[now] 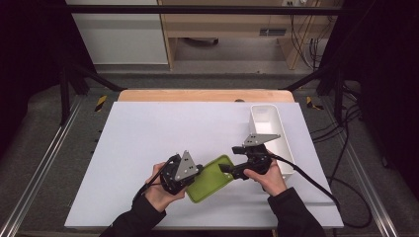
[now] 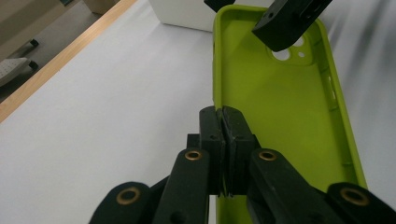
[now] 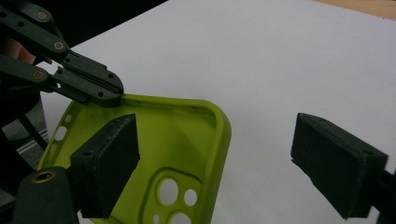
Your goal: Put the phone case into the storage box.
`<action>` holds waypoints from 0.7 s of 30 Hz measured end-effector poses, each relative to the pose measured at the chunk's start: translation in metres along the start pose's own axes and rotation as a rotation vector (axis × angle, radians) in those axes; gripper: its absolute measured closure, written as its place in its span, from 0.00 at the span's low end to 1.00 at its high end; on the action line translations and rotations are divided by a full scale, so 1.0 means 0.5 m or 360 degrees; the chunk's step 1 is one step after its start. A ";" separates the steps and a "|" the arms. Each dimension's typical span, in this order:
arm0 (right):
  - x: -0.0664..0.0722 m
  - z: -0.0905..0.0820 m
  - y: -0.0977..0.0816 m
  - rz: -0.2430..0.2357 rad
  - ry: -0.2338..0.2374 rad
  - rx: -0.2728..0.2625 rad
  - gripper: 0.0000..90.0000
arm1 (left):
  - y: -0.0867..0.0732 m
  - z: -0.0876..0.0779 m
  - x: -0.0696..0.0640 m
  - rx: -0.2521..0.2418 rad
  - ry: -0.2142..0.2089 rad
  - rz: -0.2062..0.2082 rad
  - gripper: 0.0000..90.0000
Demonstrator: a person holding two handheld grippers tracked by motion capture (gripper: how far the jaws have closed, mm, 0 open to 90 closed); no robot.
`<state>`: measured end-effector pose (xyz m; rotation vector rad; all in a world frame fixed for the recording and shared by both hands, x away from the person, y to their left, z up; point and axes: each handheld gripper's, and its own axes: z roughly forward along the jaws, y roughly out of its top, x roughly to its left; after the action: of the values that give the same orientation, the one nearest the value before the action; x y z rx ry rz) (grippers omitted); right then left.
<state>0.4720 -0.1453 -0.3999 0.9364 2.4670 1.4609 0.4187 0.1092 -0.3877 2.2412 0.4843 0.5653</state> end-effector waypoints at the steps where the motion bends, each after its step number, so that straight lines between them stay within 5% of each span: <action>1: -0.001 0.001 0.000 0.0002 0.0004 0.0009 0.22 | 0.000 0.000 0.000 0.0000 0.0000 0.0000 0.98; 21: -0.013 0.001 0.000 0.0129 0.0185 0.0159 0.66 | 0.001 0.002 -0.008 0.0011 0.0005 0.0061 0.98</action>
<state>0.4773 -0.1485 -0.4016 1.0084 2.6367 1.4683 0.4160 0.1063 -0.3891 2.2610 0.4460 0.5875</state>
